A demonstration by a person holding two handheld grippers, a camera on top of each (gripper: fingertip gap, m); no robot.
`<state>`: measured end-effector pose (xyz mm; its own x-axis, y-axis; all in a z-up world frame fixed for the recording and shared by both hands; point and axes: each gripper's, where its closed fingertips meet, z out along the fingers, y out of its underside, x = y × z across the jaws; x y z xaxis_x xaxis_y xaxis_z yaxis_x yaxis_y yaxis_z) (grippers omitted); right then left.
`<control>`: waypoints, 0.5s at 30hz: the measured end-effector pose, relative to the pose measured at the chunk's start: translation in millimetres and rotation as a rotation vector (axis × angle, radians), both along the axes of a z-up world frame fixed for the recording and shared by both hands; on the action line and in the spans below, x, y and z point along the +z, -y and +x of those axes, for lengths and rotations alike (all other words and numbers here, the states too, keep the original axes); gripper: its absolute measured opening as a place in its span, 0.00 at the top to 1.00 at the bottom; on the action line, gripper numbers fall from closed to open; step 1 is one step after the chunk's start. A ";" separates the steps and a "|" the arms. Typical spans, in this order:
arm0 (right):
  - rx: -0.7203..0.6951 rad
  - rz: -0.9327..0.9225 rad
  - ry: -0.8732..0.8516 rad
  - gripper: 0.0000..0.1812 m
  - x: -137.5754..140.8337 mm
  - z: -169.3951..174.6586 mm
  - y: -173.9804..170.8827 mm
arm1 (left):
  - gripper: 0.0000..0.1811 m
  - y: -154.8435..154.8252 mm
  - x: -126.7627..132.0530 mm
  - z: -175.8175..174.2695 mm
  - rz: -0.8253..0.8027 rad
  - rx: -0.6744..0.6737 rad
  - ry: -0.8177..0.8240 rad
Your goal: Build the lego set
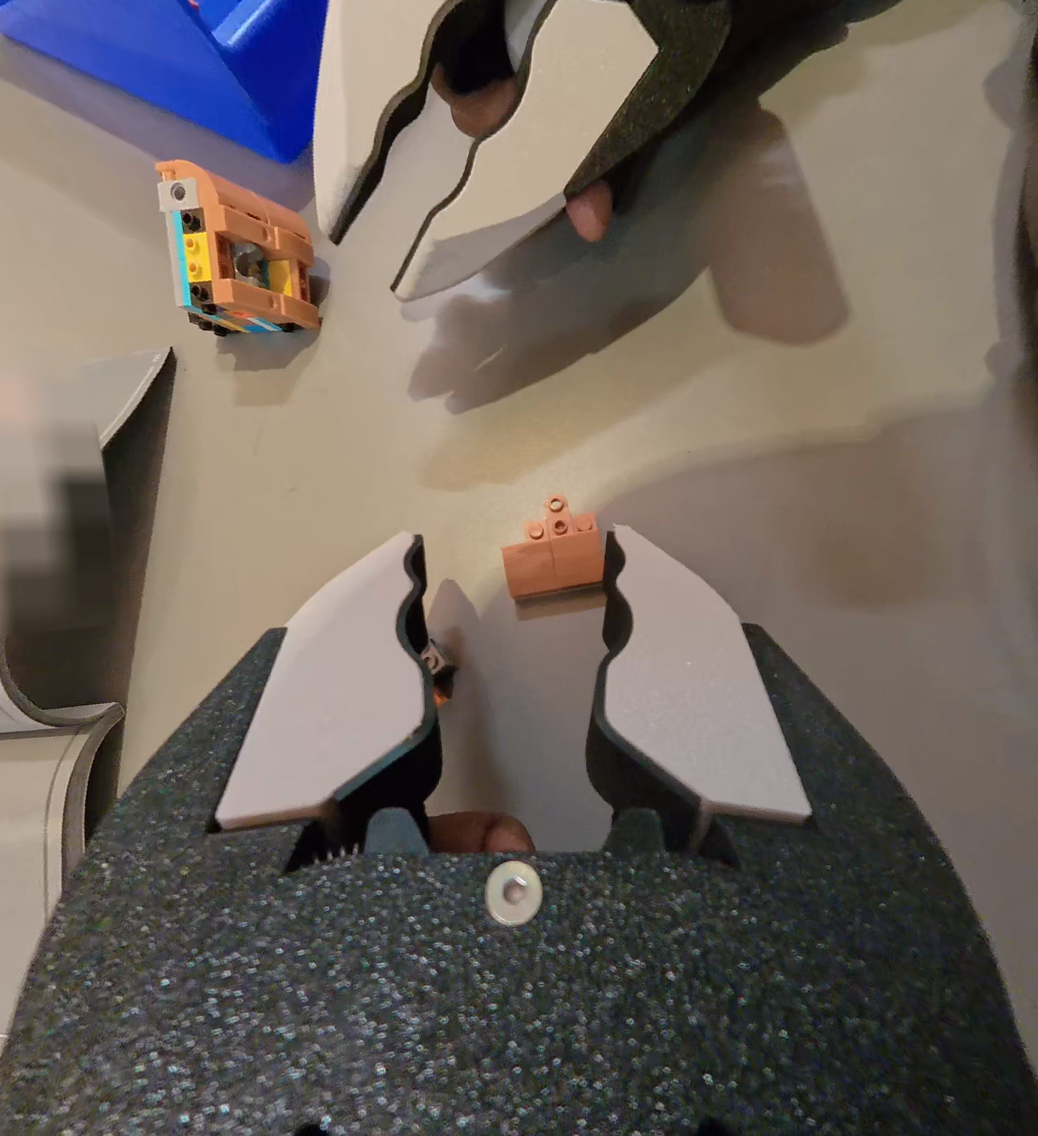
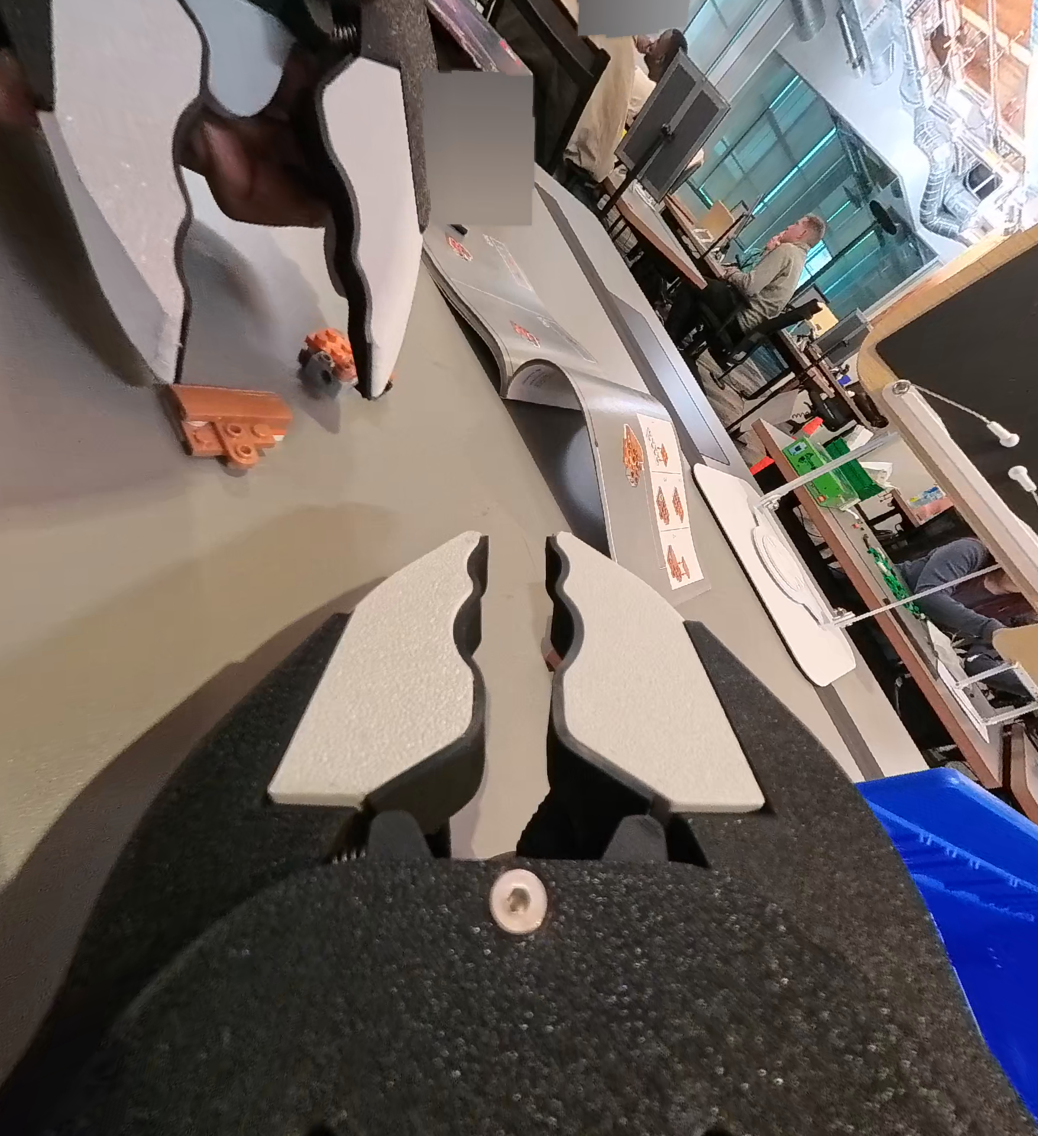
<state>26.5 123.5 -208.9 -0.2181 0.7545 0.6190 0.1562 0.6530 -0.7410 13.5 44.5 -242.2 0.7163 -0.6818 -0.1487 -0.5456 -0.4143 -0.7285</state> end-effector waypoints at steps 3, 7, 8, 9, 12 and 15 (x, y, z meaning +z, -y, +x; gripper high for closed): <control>0.001 0.001 0.000 0.90 -0.1 0.1 0.2 | 0.79 1.3 2.0 1.8 0.025 -0.023 -0.002; 0.002 0.002 0.001 0.90 -0.3 0.3 0.3 | 0.82 3.6 2.3 4.3 0.025 -0.040 0.002; 0.003 0.002 0.001 0.90 -0.3 0.3 0.3 | 0.82 3.5 1.6 3.8 0.023 -0.037 -0.002; 0.003 0.003 0.001 0.90 -0.3 0.3 0.4 | 0.82 3.9 0.7 3.5 0.017 -0.036 -0.006; 0.004 0.003 0.002 0.90 -0.6 0.3 0.5 | 0.81 6.1 -2.4 4.1 -0.008 -0.036 -0.006; 0.004 0.004 0.002 0.91 -0.7 0.3 0.6 | 0.80 8.2 -3.7 5.8 -0.026 -0.042 -0.002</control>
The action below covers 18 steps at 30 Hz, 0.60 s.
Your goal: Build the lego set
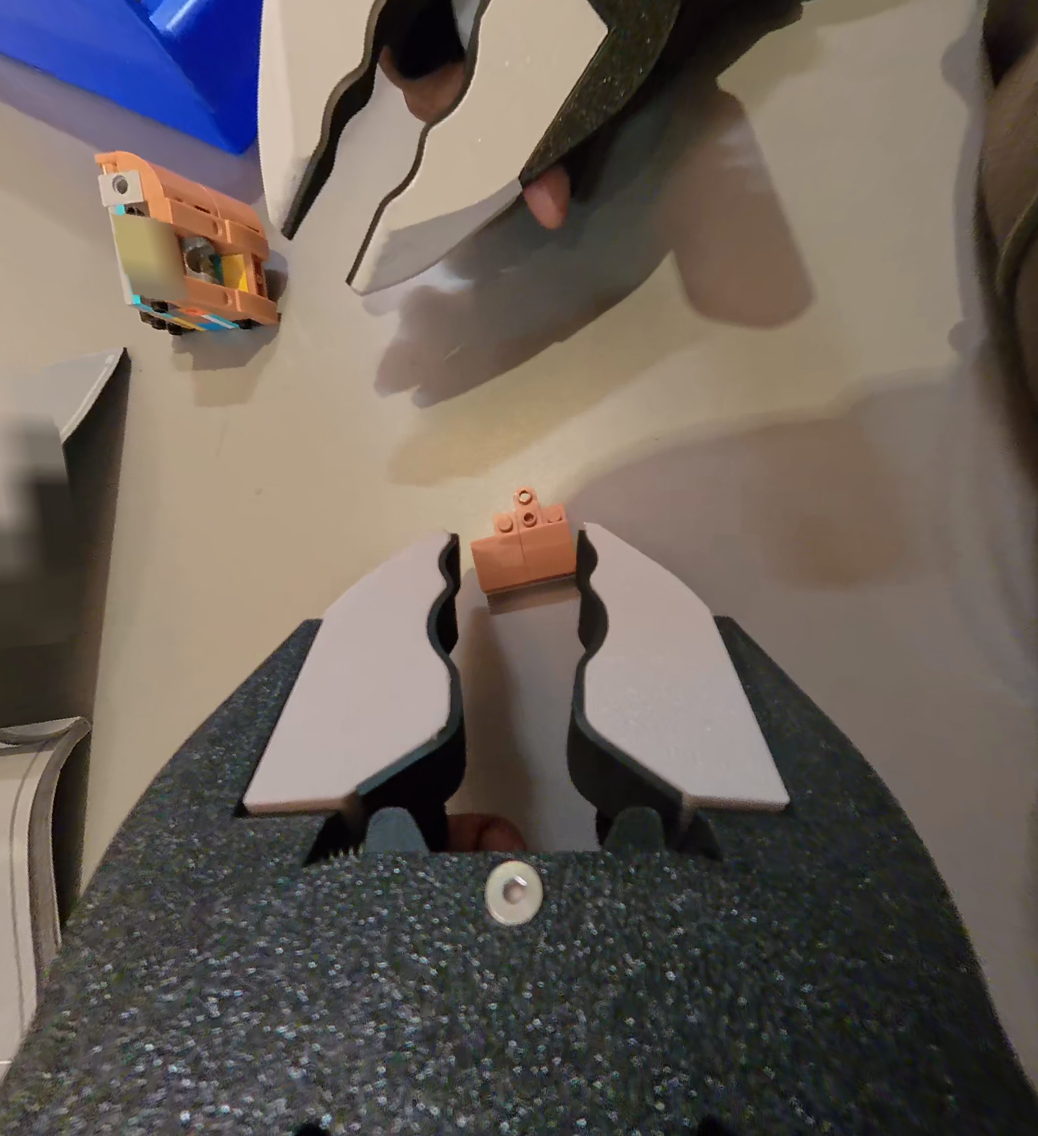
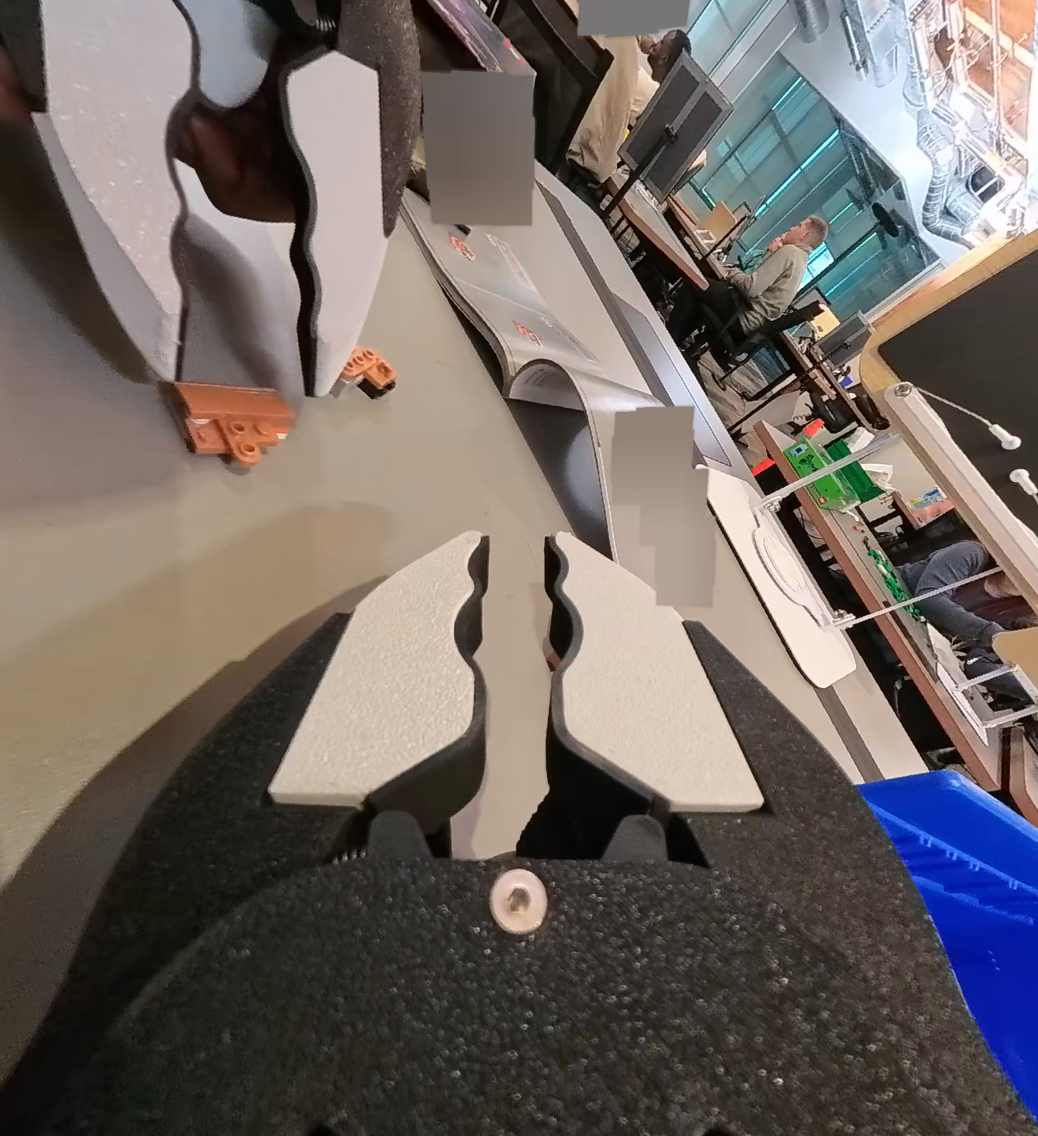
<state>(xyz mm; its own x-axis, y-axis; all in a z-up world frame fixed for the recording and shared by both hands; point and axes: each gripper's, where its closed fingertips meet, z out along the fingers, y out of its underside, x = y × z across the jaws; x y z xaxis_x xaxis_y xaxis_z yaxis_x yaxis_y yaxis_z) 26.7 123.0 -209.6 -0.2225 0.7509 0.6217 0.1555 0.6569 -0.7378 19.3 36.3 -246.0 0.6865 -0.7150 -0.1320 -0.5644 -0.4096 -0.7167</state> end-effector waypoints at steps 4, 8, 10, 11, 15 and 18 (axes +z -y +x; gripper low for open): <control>0.000 0.001 0.001 0.91 -0.2 -0.1 0.0 | 0.79 1.0 -1.9 0.2 -0.011 0.002 -0.012; -0.001 0.004 0.003 0.91 -0.6 -0.2 0.1 | 0.79 2.0 -4.5 1.7 -0.022 0.000 -0.025; -0.001 0.005 0.004 0.91 -0.7 -0.3 0.1 | 0.79 1.4 -6.0 1.4 -0.023 0.005 -0.037; -0.001 0.005 0.004 0.91 -0.9 -0.4 0.0 | 0.79 0.8 -6.9 0.3 -0.024 0.011 -0.046; -0.001 0.007 0.006 0.91 -1.2 -0.6 0.1 | 0.79 -0.5 -10.6 -2.8 -0.024 0.022 -0.080; -0.002 0.009 0.006 0.91 -1.4 -0.9 0.1 | 0.80 -1.7 -11.3 -3.4 -0.006 0.019 -0.110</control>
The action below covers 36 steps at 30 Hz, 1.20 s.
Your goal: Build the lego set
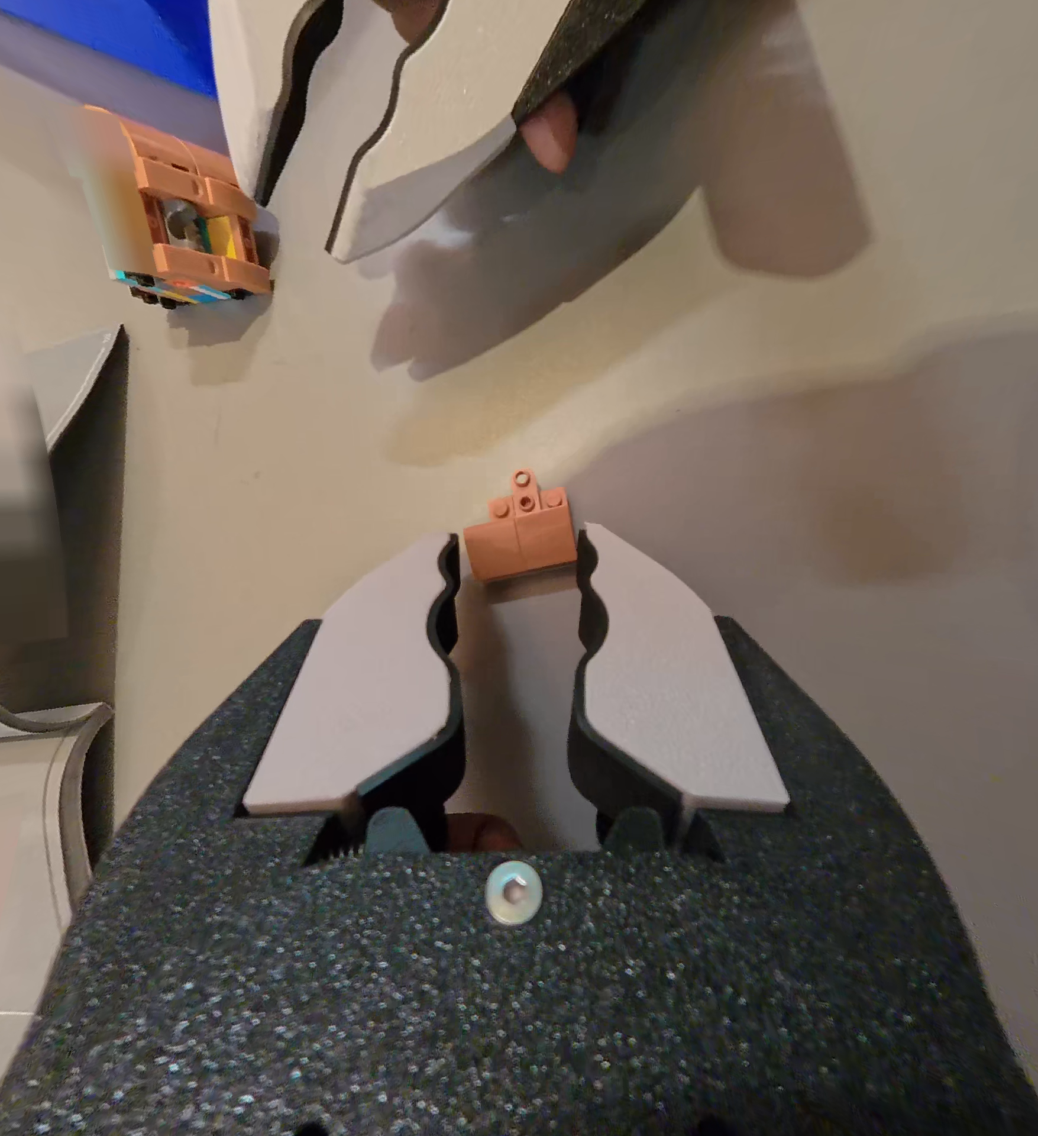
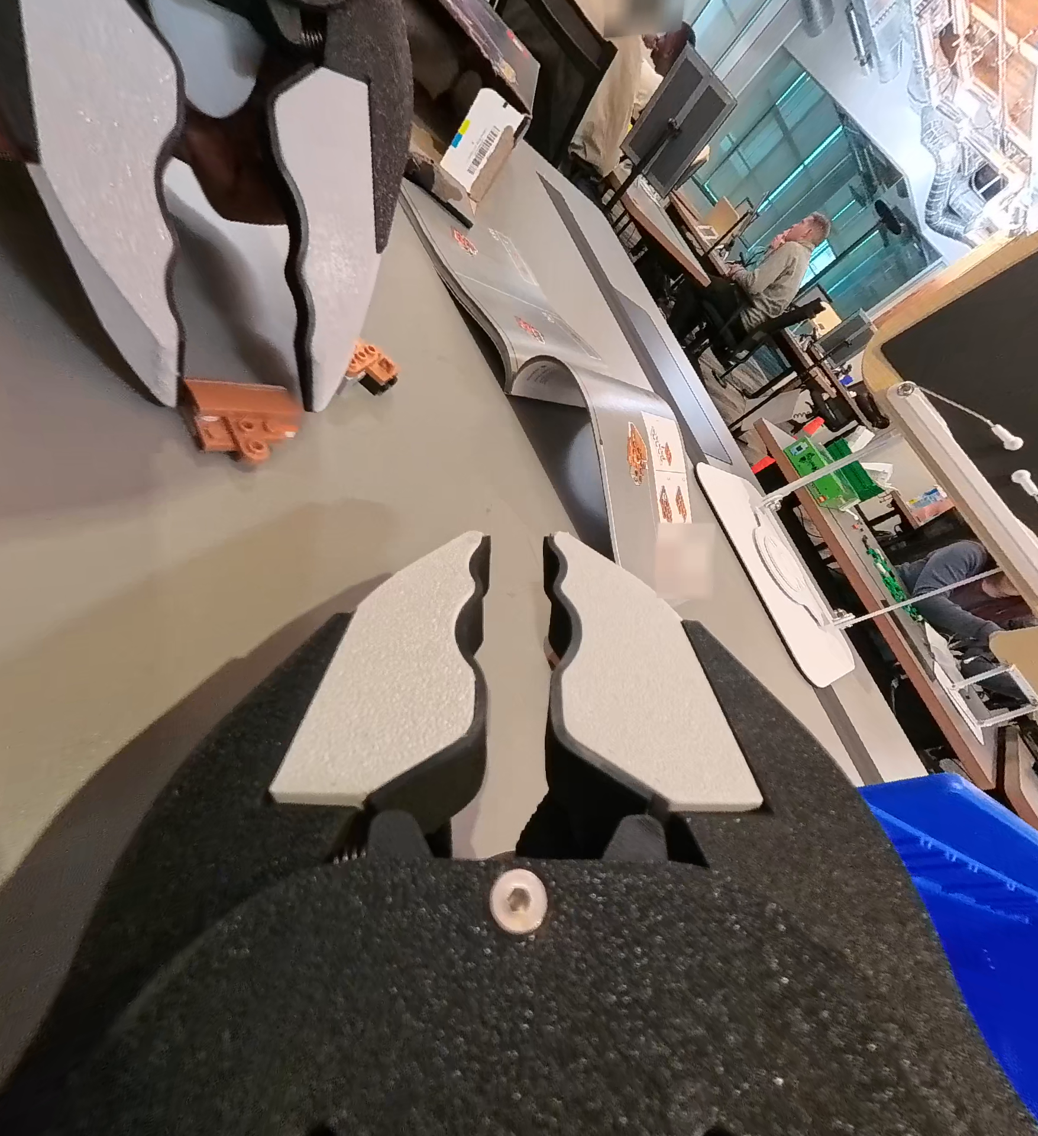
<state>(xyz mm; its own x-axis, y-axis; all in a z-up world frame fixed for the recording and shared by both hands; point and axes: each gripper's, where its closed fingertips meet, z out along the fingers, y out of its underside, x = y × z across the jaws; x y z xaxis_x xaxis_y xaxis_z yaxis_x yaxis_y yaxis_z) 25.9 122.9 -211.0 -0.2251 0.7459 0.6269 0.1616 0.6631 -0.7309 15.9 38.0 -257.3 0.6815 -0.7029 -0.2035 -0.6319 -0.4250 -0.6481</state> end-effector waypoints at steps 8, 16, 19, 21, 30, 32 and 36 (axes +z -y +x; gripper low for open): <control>0.000 0.004 0.002 0.91 -0.5 -0.3 0.1 | 0.79 -2.4 -0.8 -0.3 0.017 0.003 -0.042; -0.001 0.009 0.003 0.91 -0.9 -0.9 0.2 | 0.81 -4.1 -0.4 -0.7 0.040 -0.005 -0.080; -0.001 0.010 0.002 0.91 -0.8 -0.8 0.3 | 0.81 -3.1 -0.5 -1.1 0.040 -0.016 -0.077; 0.000 0.011 0.002 0.91 -0.9 -0.8 0.4 | 0.81 -2.5 -0.6 -1.9 0.032 -0.019 -0.066; 0.006 0.013 0.002 0.91 -1.0 -0.2 0.8 | 0.81 3.2 4.8 2.4 0.024 -0.074 0.007; 0.006 0.013 0.002 0.91 -1.0 0.0 0.8 | 0.81 4.5 8.8 0.4 0.036 -0.089 0.019; 0.010 0.013 0.002 0.91 -1.0 0.3 1.2 | 0.81 6.6 25.7 -23.6 0.113 -0.108 0.021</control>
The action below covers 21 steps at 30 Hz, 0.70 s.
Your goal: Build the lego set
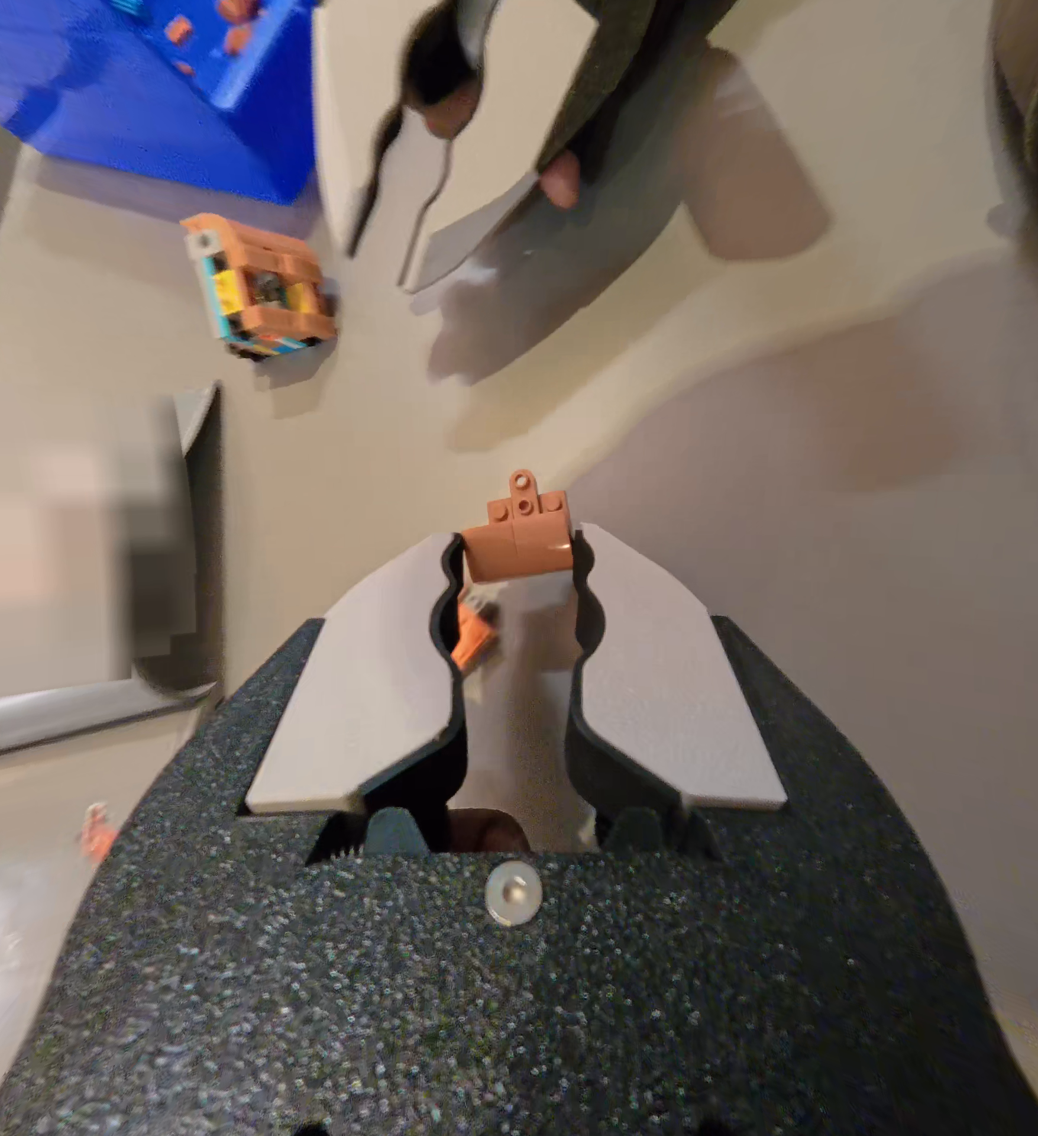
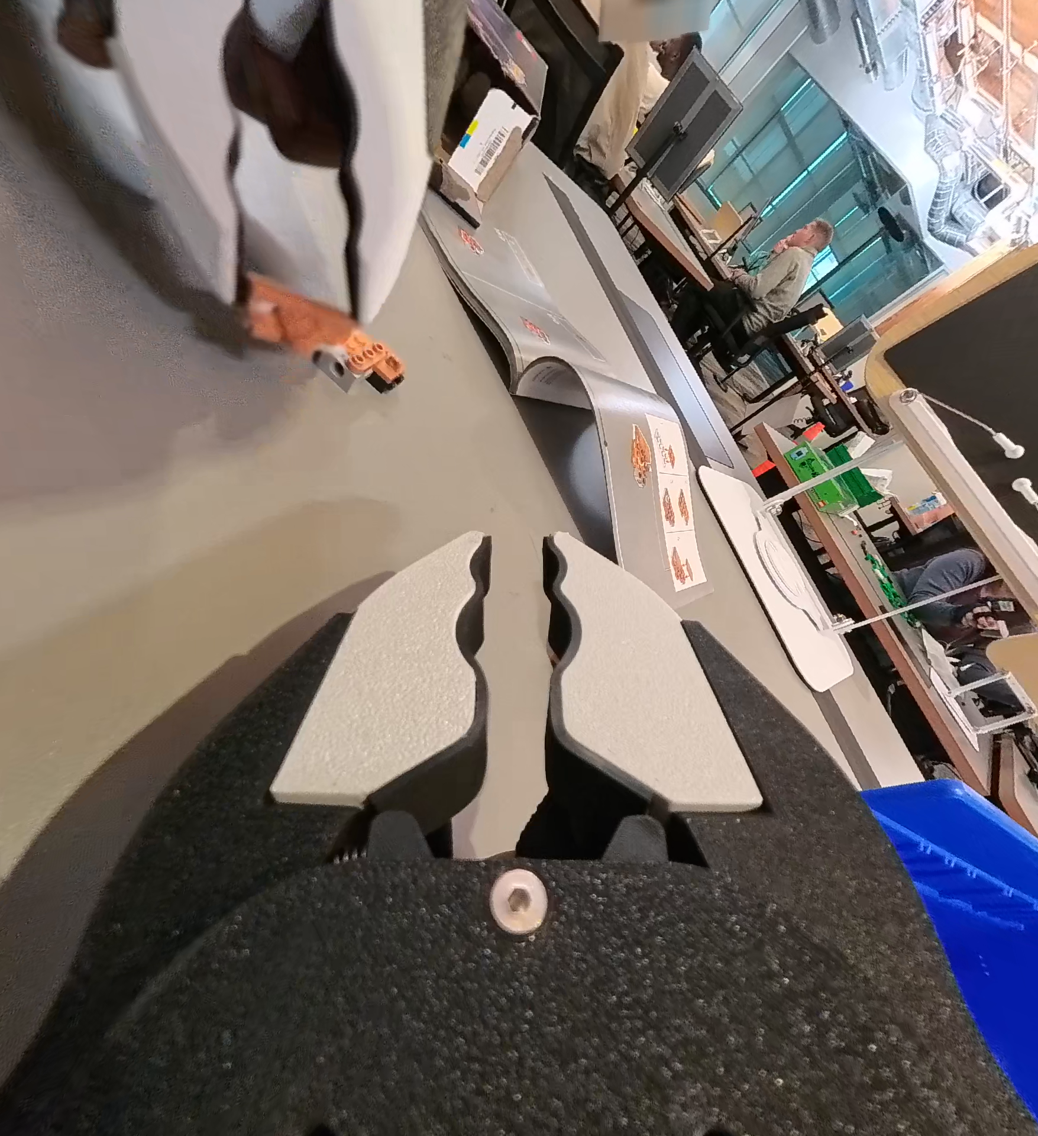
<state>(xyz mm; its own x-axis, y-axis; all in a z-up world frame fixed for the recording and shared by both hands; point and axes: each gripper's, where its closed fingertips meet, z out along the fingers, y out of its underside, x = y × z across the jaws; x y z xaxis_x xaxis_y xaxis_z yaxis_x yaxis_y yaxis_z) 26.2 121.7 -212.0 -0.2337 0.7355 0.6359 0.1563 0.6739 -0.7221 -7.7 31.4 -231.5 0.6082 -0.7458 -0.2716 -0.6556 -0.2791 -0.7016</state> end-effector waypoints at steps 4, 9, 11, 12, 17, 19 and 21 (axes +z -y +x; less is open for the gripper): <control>0.007 -0.007 0.001 0.91 0.4 0.4 1.0 | 0.81 -0.9 9.6 -40.9 0.051 0.057 -0.005; -0.025 -0.023 0.027 0.91 -0.7 -2.4 0.8 | 0.81 -2.1 12.6 -63.4 0.058 0.095 0.062; -0.042 -0.051 0.054 0.91 -2.2 -4.8 2.9 | 0.81 -2.7 11.3 -64.8 0.053 0.091 0.076; -0.047 -0.074 0.069 0.91 -2.7 -6.1 4.6 | 0.81 -2.8 9.8 -65.3 0.051 0.088 0.077; 0.001 -0.195 0.101 0.90 0.5 -11.8 23.5 | 0.81 -0.7 3.0 -65.4 0.036 0.060 0.058; 0.013 -0.188 0.102 0.89 0.1 -14.8 30.0 | 0.81 0.8 0.3 -64.2 0.032 0.046 0.043; 0.028 -0.186 0.110 0.89 -0.7 -18.5 38.8 | 0.81 2.6 -3.0 -62.0 0.021 0.029 0.037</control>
<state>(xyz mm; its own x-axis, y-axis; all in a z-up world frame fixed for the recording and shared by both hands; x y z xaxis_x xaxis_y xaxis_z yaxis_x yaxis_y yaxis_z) 7.6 82.9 -212.7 -0.3164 0.8298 0.4597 0.2241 0.5362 -0.8138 -69.7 28.7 -234.5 0.6397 -0.7219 -0.2639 -0.6206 -0.2825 -0.7315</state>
